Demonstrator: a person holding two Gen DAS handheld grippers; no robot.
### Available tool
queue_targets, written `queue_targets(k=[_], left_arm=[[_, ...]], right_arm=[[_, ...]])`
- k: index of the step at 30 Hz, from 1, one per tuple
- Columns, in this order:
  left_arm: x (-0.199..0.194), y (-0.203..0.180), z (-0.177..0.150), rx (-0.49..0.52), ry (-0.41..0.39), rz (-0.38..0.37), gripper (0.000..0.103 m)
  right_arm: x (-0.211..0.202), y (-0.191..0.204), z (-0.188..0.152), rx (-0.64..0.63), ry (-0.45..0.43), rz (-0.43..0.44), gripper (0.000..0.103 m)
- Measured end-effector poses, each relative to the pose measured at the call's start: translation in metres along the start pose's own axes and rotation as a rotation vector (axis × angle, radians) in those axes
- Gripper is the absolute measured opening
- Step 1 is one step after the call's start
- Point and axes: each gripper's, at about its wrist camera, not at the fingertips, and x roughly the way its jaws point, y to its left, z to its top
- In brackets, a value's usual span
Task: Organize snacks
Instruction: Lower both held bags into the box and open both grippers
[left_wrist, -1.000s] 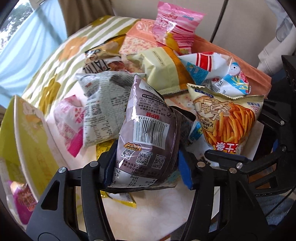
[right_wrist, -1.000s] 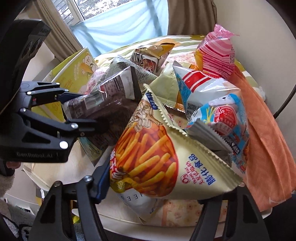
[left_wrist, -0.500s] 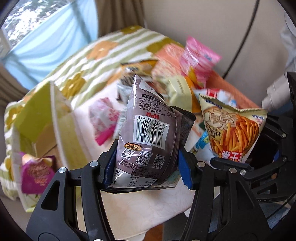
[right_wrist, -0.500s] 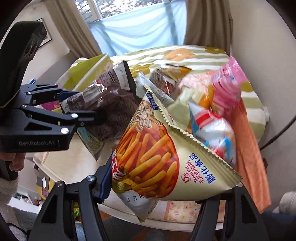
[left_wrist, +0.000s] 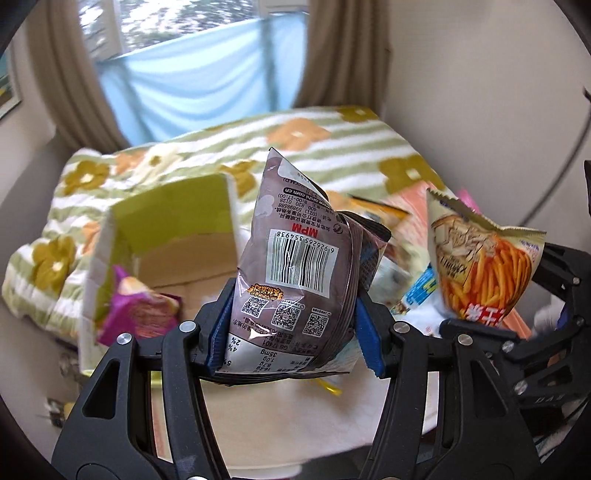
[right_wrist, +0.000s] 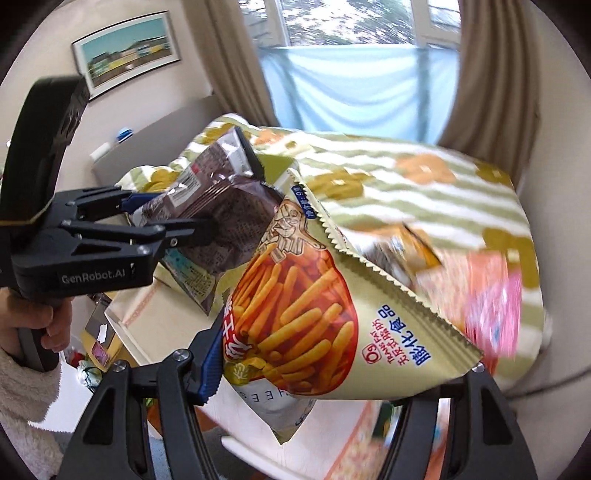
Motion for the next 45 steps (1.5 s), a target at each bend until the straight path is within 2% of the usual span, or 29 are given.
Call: queue_targets(k=[5,8,15,19,24,28,30,31,32,35,38,45], left_arm=[[-0.004,0.064,0.019,-0.085,-0.043,0.052,0.054],[0.002,0.1,0.029,-0.119,-0.037,0.079,0.054],[0.046,0.185,0.049,-0.177,0.017,0.08,0.054],[0.083,0.225,0.054,-0.199,0.077,0.054,0.054],[0.135,0.254,0.056,-0.214,0.149,0.006,0.054],[0.162,0.269,0.052,-0.227,0.186,-0.021,0.056],[0.174,0.273,0.051,-0.224,0.203,-0.031,0.065],[0.178,0.274,0.05,-0.222,0.211,-0.02,0.085],[0.18,0.275,0.05,-0.22,0.214,-0.003,0.101],[0.173,0.278,0.046,-0.239,0.185,0.004,0.103],[0.161,0.282,0.041,-0.256,0.172,0.045,0.103],[0.133,0.282,0.031,-0.296,0.148,0.103,0.103]], right_arm=[[0.026,0.019,0.054,-0.065,-0.009,0.029,0.062],[0.049,0.036,0.087,-0.086,-0.002,0.048,0.062],[0.124,0.07,0.151,-0.062,0.059,0.088,0.062],[0.167,0.08,0.172,-0.032,0.1,0.076,0.062],[0.205,0.078,0.181,0.015,0.159,0.04,0.062],[0.227,0.073,0.178,0.049,0.2,0.009,0.062],[0.234,0.07,0.178,0.059,0.215,-0.001,0.062],[0.234,0.07,0.178,0.06,0.221,-0.005,0.062],[0.234,0.07,0.177,0.061,0.226,-0.009,0.062],[0.237,0.073,0.177,0.056,0.238,-0.014,0.062],[0.24,0.076,0.175,0.026,0.249,-0.011,0.062],[0.256,0.083,0.177,-0.03,0.267,0.05,0.063]])
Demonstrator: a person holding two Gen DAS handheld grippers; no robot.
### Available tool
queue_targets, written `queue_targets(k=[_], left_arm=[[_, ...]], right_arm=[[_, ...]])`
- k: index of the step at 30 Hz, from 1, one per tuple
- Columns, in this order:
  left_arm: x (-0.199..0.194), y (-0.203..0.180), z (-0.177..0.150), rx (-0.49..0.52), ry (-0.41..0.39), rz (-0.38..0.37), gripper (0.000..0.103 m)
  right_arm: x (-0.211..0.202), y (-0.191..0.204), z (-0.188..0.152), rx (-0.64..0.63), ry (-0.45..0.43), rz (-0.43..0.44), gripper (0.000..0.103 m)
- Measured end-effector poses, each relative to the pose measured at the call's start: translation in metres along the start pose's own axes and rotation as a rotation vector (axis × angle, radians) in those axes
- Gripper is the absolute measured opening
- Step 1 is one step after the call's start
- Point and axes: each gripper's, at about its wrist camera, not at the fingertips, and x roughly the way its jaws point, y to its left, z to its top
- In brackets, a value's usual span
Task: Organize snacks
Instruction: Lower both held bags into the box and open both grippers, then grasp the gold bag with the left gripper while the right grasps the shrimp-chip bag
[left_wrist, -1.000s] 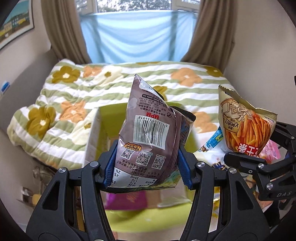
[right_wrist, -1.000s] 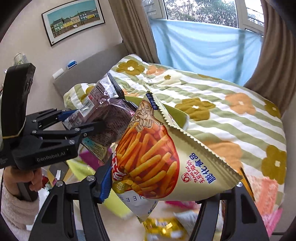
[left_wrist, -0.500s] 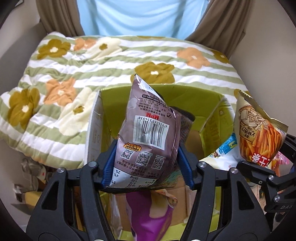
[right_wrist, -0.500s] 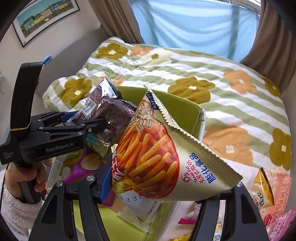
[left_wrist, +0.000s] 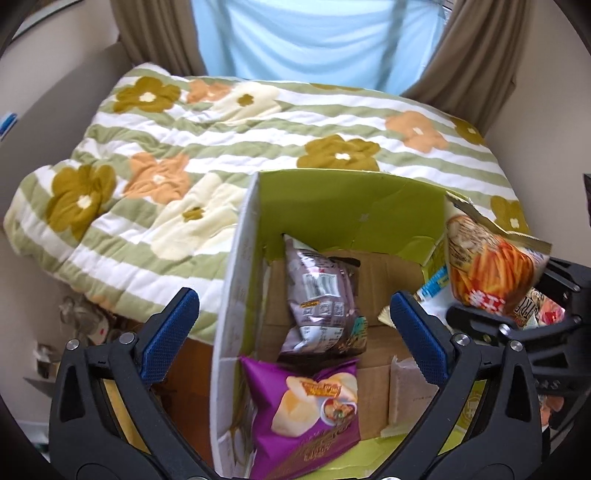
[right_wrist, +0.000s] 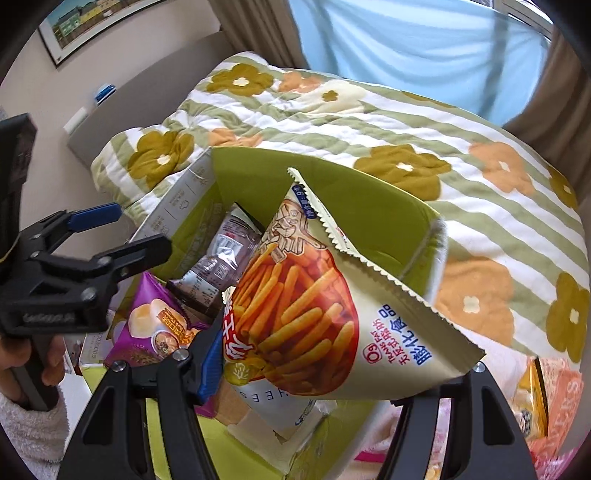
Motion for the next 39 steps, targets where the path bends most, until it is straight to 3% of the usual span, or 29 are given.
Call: queue_targets(k=[4,6,9,18,24,32,39], left_arm=[[-0.01,0.003,-0.008,-0.011,-0.007,0.018,0.103],[-0.015,0.005,-0.013,-0.018,-0.01,0.023,0.103],[-0.021,0.009,-0.022,-0.04,-0.009,0.016,0.103],[-0.039,0.013,-0.048,-0.044,-0.016,0.002,0.103],[-0.058,0.006,-0.051,-0.019,-0.067,-0.035,0.103],[-0.084,-0.032,-0.05,0.052,-0.138,-0.146,0.102],[-0.108,-0.079,-0.063,0.105,-0.176,-0.224,0.102]], right_arm=[[0.008,0.003,0.006,-0.03,-0.004,-0.014,0.067],[0.011,0.007,0.006,-0.07,-0.016,-0.031,0.084],[0.012,0.011,0.002,-0.102,-0.024,-0.055,0.102],[-0.001,0.011,-0.018,-0.053,-0.035,-0.082,0.102],[-0.036,0.02,-0.027,-0.001,-0.096,-0.096,0.102],[-0.093,0.017,-0.049,0.092,-0.196,-0.143,0.102],[-0.158,-0.017,-0.091,0.194,-0.265,-0.208,0.102]])
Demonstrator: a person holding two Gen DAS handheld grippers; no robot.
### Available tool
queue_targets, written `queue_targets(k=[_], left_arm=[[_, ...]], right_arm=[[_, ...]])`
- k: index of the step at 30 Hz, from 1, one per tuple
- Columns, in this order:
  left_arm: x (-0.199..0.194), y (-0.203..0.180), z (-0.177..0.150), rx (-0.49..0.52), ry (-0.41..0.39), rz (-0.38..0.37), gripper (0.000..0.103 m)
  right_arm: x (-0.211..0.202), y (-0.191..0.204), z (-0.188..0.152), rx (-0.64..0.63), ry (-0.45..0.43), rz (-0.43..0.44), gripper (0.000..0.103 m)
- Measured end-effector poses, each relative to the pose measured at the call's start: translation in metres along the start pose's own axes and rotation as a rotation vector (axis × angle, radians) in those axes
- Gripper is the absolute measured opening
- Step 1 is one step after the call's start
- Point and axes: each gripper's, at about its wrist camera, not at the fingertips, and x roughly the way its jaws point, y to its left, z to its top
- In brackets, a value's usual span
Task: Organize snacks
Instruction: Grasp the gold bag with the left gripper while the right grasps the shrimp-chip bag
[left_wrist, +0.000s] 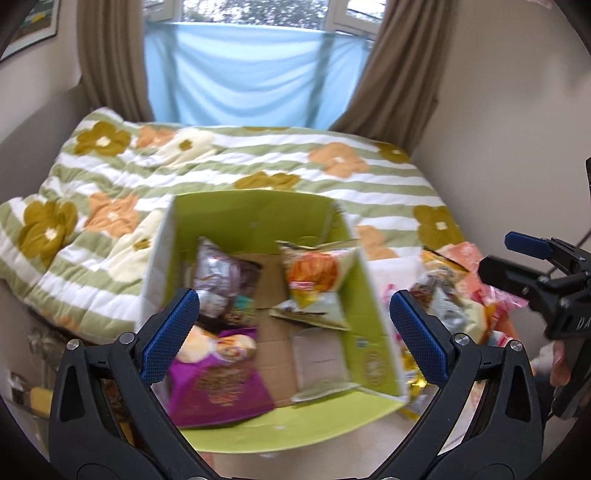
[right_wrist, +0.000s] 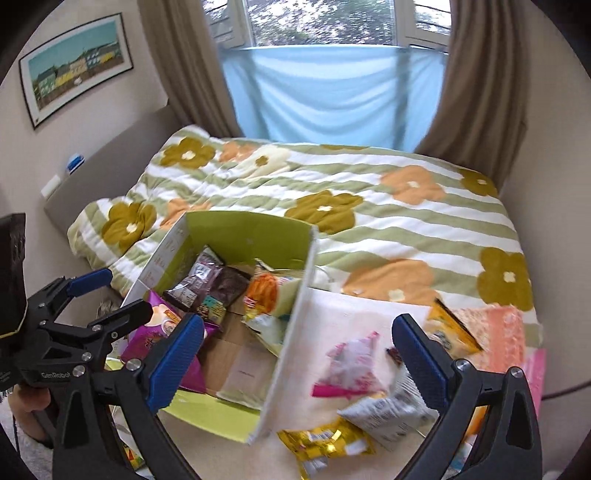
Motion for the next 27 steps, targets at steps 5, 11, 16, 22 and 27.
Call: queue_targets(k=[5,11,16,22,27], left_arm=[[-0.008,-0.053,-0.01,0.037,-0.012,-0.038,0.102],[0.0,-0.127,-0.032,0.122,0.015,-0.044,0.102],[0.007,-0.179,-0.05,0.202,0.06,-0.046,0.102],[0.027,-0.218,-0.083,0.252,0.125,0.005,0.102],[0.053,-0.238,-0.115,0.361,0.186,0.081,0.102]], right_arm=[[-0.037,-0.038,-0.021,0.048,-0.026,-0.05,0.102],[-0.074,-0.091,-0.06,0.085,-0.039,-0.091,0.102],[-0.099,-0.134,-0.097,0.137,-0.051,-0.113,0.102],[-0.099,-0.171,-0.136,0.168,-0.001,-0.091,0.102],[-0.086,-0.183,-0.172,0.156,0.04,-0.084,0.102]])
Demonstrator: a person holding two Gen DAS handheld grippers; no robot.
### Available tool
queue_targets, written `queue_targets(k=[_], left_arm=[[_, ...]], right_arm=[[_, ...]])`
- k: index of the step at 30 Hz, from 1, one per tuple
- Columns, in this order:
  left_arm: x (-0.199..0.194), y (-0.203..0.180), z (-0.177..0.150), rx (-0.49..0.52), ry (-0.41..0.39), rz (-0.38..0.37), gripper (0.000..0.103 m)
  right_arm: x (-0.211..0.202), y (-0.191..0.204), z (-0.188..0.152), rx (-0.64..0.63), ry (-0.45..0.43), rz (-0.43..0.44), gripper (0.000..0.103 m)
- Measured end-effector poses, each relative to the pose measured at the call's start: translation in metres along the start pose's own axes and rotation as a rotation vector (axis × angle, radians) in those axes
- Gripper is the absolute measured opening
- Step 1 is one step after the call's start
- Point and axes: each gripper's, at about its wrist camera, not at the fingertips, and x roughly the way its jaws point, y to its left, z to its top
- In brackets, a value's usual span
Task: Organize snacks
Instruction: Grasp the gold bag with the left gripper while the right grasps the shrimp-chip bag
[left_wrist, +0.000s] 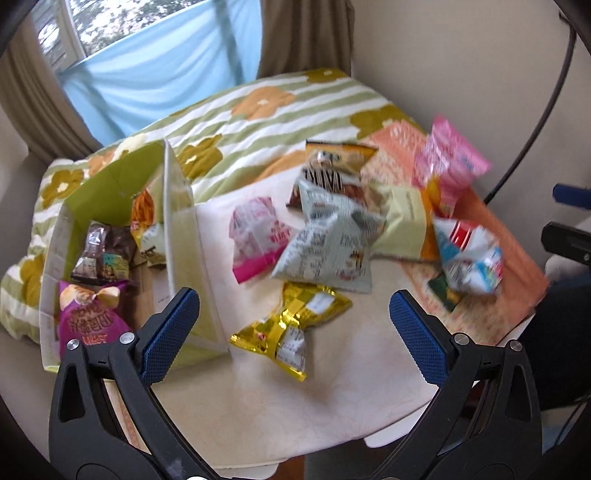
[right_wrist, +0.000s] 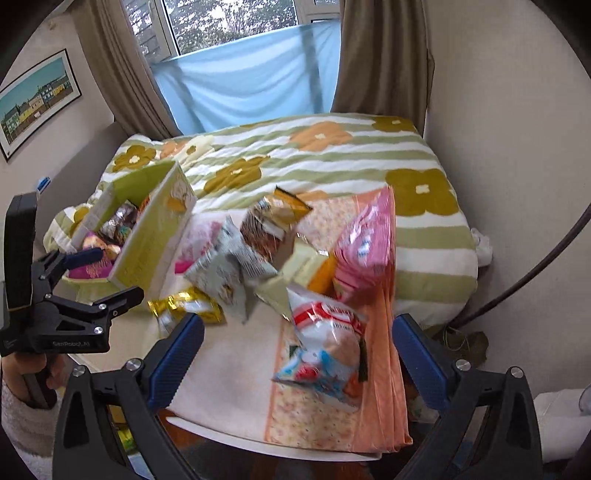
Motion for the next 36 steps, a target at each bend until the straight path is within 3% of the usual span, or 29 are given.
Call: queue_targets(k=[4,12,15,21,26,36], left_arm=[[0.031,-0.012,-0.013,0.056,0.062,0.038,0.095],[0.086,-0.022,-0.023,0.2,0.154,0.089,0.092],[0.105,-0.024,-0.027,0.237,0.204,0.107,0.085],[0.125,-0.012,-0.031,0.205,0.276,0.065,0.07],[0.132,0.0,-0.033,0.174,0.31,0.016,0.05],[0.13,0.008,-0.038,0.152,0.303,-0.039,0.045]], right_arm=[[0.018,-0.011,-0.021,0.012,0.028,0.02,0.102],[0.048,-0.022,-0.043,0.107,0.073,0.013,0.102],[0.055,-0.022,-0.045,0.134,0.075,0.002,0.102],[0.069,-0.019,-0.045,0.175,0.101,-0.032,0.102],[0.08,-0.019,-0.044,0.175,0.115,-0.068,0.102],[0.097,-0.024,-0.042,0.173,0.149,-0.088,0.097]])
